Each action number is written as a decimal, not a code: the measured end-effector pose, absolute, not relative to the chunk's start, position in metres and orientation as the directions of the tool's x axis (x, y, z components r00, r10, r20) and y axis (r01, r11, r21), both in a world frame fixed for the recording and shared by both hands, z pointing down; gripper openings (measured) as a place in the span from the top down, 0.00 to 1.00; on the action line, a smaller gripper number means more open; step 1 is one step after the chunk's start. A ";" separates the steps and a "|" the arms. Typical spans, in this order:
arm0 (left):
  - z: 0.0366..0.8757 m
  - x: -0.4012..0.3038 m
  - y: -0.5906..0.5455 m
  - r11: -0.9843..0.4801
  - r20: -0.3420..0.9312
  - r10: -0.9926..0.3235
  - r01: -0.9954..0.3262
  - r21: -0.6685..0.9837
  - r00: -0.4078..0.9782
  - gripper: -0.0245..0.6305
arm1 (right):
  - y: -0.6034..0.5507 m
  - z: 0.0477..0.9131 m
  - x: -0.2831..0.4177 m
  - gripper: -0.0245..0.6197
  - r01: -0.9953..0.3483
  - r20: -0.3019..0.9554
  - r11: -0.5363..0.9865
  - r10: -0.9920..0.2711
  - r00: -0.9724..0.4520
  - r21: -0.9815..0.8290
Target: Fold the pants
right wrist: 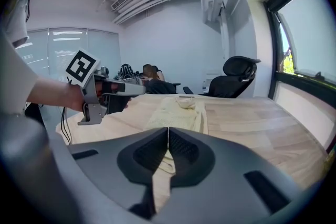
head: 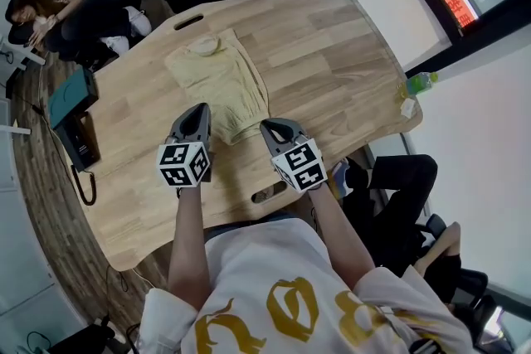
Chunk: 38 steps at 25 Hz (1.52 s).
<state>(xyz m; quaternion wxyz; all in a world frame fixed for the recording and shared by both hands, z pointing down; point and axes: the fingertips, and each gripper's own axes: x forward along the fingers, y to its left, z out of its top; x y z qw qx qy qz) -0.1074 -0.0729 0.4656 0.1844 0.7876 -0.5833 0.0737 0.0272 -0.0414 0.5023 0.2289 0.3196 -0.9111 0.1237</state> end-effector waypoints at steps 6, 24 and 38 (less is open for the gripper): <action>0.473 -0.100 -0.069 -0.265 0.369 -0.871 -0.942 0.206 0.326 0.95 | -0.044 0.503 0.031 0.95 -0.606 0.494 0.794 -0.507 -0.707 -0.053; 0.523 -0.079 -0.062 -0.391 0.516 -0.718 -0.883 0.258 0.468 0.95 | -0.038 0.530 0.014 0.95 -0.477 0.570 0.879 -0.397 -0.719 0.010; 0.569 -0.070 -0.033 -0.571 0.662 -0.501 -0.788 0.231 0.557 0.79 | -0.029 0.548 0.003 0.91 -0.353 0.599 0.935 -0.270 -0.754 -0.023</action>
